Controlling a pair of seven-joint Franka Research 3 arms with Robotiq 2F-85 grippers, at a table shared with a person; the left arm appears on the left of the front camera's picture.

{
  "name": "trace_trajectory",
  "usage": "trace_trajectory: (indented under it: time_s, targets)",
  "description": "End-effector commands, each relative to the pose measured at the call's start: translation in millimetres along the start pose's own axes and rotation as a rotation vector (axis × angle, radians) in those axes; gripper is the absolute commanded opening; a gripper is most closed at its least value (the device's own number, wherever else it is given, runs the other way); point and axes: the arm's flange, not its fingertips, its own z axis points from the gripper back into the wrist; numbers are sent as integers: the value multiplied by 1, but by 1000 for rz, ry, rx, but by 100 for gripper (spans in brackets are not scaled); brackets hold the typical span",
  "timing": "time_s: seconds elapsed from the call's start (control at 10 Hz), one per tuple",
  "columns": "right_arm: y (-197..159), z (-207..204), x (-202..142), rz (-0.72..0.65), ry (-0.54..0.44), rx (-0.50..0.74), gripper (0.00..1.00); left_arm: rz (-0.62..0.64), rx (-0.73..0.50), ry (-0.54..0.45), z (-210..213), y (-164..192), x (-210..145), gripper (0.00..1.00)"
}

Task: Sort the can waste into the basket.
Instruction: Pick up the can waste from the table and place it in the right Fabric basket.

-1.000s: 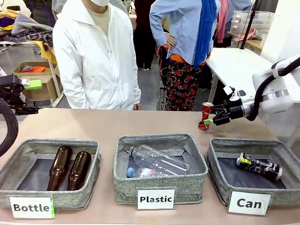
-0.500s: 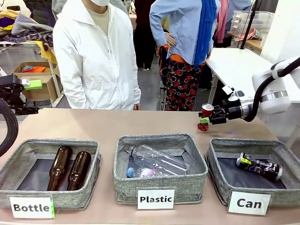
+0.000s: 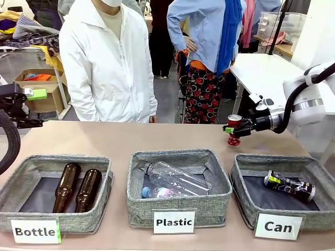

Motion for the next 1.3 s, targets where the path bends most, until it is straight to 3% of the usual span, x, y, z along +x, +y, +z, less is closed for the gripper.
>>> trace_trajectory:
  time_s: [0.0, 0.3, 0.5, 0.7, 0.9, 1.0, 1.2]
  targets:
    - [14, 8, 26, -55, 81, -14, 0, 10, 1, -16, -1, -4, 1, 100]
    - [81, 32, 91, -197, 280, -121, 0, 10, 1, -16, -1, -4, 1, 100]
    - [148, 40, 121, -344, 414, -199, 0, 10, 1, -16, -1, -4, 1, 100]
    - [205, 41, 123, -420, 603, -298, 0, 10, 1, -16, -1, -4, 1, 100]
    - [245, 43, 110, -360, 822, -264, 0, 10, 1, -16, -1, -4, 1, 100]
    - [258, 46, 105, -310, 856, -245, 0, 10, 1, -16, -1, -4, 1, 100]
    - [259, 46, 96, -315, 814, -156, 0, 10, 1, -16, -1, -4, 1, 100]
